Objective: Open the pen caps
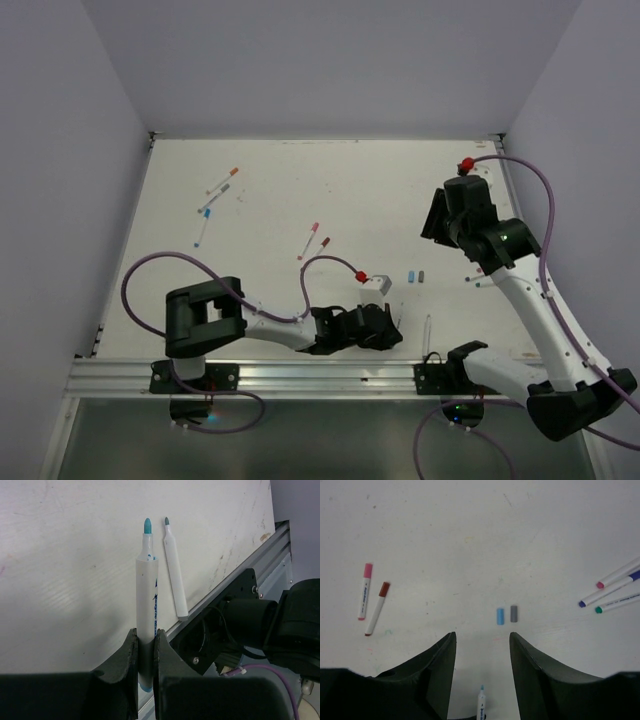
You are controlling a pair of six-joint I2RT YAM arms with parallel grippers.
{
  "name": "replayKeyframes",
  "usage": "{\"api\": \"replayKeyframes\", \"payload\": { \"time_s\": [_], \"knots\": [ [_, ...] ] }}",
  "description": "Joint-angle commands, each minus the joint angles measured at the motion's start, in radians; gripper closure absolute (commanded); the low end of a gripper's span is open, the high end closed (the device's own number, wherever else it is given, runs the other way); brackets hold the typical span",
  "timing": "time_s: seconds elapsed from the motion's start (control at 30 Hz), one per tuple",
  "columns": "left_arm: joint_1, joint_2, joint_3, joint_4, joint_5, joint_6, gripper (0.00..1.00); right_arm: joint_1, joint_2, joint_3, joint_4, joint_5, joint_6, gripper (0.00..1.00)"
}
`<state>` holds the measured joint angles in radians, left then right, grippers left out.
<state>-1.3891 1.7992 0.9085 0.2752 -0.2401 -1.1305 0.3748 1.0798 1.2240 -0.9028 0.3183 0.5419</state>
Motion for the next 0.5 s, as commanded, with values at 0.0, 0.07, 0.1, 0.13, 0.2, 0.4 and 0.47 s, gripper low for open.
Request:
{"api": "replayKeyframes", "payload": {
  "time_s": [0.0, 0.07, 0.1, 0.13, 0.2, 0.4, 0.47],
  "knots": [
    [-0.008, 0.072, 0.082, 0.021, 0.002, -0.058, 0.96, 0.003, -0.004, -0.004, -0.122, 0.019, 0.021, 0.49],
    [-0.010, 0.094, 0.101, 0.031, 0.004, -0.084, 0.94, 0.003, -0.026, -0.026, -0.114, 0.010, 0.026, 0.49],
    [-0.013, 0.110, 0.107, 0.032, 0.001, -0.090, 0.94, 0.003, -0.029, -0.032, -0.114, 0.010, 0.027, 0.48],
    [-0.014, 0.120, 0.125, 0.022, -0.001, -0.106, 0.94, 0.003, -0.031, -0.037, -0.114, 0.007, 0.027, 0.48],
    [-0.016, 0.149, 0.147, 0.015, 0.002, -0.109, 0.92, 0.003, -0.035, -0.046, -0.114, 0.002, 0.027, 0.48],
    [-0.025, 0.227, 0.236, -0.062, -0.004, -0.140, 0.89, 0.003, -0.050, -0.054, -0.114, -0.005, 0.027, 0.48],
    [-0.027, 0.249, 0.268, -0.112, -0.008, -0.158, 0.86, 0.003, -0.058, -0.061, -0.114, -0.004, 0.027, 0.48]
  ]
}}
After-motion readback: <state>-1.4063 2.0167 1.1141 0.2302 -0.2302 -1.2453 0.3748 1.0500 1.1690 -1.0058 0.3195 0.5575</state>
